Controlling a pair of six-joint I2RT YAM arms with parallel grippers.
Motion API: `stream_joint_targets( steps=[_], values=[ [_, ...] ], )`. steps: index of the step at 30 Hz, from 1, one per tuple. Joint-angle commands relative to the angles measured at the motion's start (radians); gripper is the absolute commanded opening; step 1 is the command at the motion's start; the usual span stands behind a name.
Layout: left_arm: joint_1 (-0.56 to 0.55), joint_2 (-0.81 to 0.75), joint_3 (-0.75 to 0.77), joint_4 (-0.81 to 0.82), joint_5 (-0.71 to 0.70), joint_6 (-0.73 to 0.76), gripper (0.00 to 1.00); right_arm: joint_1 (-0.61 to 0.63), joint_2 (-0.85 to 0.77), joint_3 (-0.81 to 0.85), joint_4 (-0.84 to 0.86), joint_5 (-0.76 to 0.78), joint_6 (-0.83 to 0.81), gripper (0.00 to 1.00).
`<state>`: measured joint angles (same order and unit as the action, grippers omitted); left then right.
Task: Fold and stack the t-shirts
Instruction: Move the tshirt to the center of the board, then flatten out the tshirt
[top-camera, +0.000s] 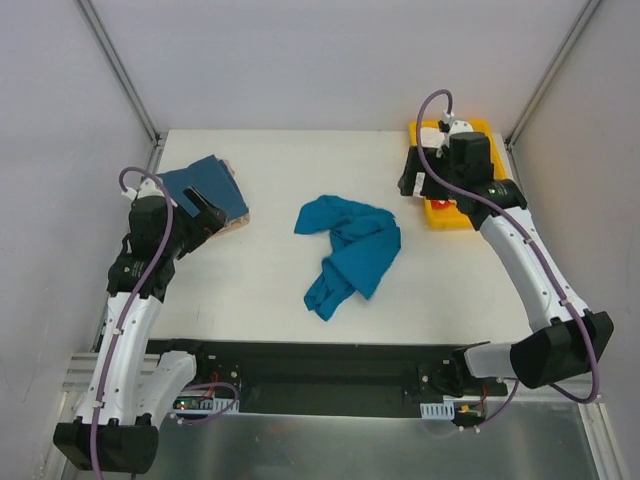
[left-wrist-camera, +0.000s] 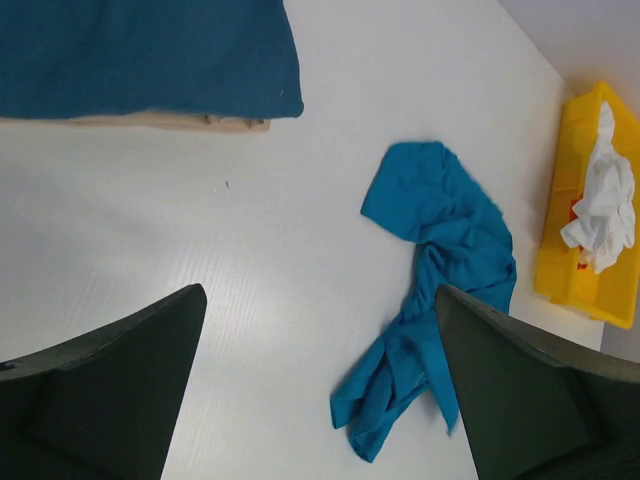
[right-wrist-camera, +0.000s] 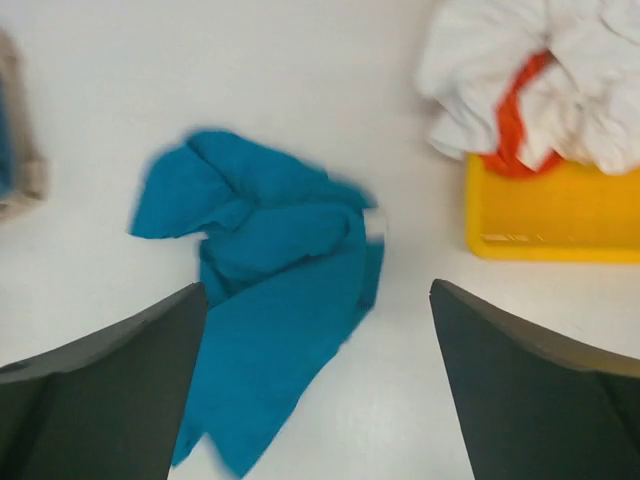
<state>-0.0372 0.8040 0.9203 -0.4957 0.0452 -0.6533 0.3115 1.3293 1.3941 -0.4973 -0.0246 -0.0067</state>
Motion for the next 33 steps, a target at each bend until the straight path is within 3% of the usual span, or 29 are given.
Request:
stream_joint_targets(
  steps=[1, 9, 14, 17, 23, 33],
  values=[
    [0.01, 0.015, -0.058, 0.005, 0.103, -0.048, 0.99, -0.017, -0.056, -0.061, -0.115, 0.192, -0.045, 1.0],
    [-0.006, 0.145, -0.187, 0.006, 0.395, -0.081, 0.99, 0.063, -0.154, -0.322, -0.06, -0.052, 0.059, 0.97],
    [-0.131, 0.222, -0.199, 0.014, 0.345, -0.106, 0.99, 0.187, -0.157, -0.518, -0.018, -0.071, 0.212, 0.99],
    [-0.182, 0.294, -0.167, 0.042, 0.32, -0.114, 0.99, 0.257, -0.133, -0.579, -0.007, -0.002, 0.269, 0.99],
    [-0.24, 0.544, 0.01, 0.077, 0.15, -0.115, 0.99, 0.32, -0.021, -0.593, 0.019, 0.04, 0.309, 0.91],
    [-0.305, 1.078, 0.491, 0.075, 0.125, -0.077, 0.93, 0.411, 0.152, -0.532, -0.006, 0.195, 0.329, 0.82]
  ],
)
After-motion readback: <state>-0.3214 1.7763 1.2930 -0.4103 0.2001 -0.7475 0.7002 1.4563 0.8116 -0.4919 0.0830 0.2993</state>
